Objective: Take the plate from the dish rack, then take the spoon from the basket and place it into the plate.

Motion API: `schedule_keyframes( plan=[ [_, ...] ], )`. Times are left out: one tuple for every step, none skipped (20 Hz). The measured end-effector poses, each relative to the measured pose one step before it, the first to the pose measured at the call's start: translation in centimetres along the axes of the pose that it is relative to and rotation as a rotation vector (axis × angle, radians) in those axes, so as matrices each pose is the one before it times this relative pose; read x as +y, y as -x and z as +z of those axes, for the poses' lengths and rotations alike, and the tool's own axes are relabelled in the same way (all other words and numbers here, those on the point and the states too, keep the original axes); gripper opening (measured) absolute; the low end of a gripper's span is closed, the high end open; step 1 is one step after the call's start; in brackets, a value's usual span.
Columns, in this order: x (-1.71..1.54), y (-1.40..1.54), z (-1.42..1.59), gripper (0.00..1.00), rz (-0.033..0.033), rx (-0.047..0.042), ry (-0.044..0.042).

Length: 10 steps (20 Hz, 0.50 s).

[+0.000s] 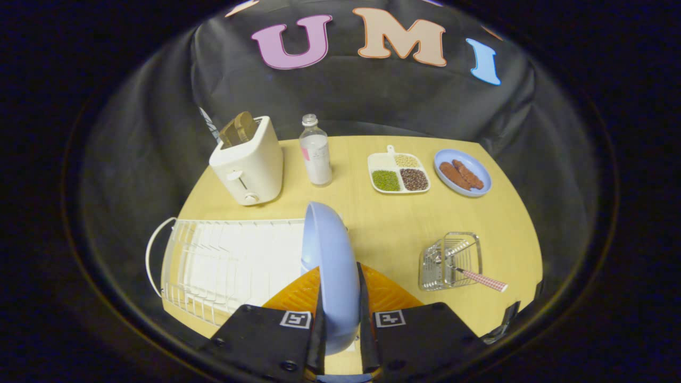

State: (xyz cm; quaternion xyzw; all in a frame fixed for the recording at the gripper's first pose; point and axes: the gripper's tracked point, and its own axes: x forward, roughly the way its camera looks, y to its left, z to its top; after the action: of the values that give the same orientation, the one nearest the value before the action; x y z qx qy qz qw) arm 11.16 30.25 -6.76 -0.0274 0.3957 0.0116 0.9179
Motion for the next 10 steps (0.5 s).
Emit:
schedule_keyframes(
  plan=[
    [-0.291, 0.088, 0.257, 0.29, -0.04216, -0.00509, 0.03934],
    [-0.216, -0.026, 0.031, 0.29, -0.04012, -0.00205, 0.03411],
    [-0.014, 0.211, 0.212, 0.27, -0.02497, -0.00560, 0.02932],
    [0.222, -0.029, 0.103, 0.25, -0.01651, -0.00287, 0.03126],
    [0.070, 0.108, 0.091, 0.25, -0.00958, -0.00100, 0.01237],
    [0.027, 0.217, -0.018, 0.25, -0.00694, 0.00160, 0.00424],
    [-0.006, 0.239, 0.066, 0.25, -0.00483, 0.00255, -0.00287],
    [-0.050, 0.111, -0.085, 0.25, -0.00488, 0.00633, -0.00476],
    [-0.234, 0.242, 0.005, 0.25, -0.00733, 0.00907, -0.00784],
    [-0.342, 0.197, 0.168, 0.25, -0.01056, 0.00351, -0.00736]
  ],
)
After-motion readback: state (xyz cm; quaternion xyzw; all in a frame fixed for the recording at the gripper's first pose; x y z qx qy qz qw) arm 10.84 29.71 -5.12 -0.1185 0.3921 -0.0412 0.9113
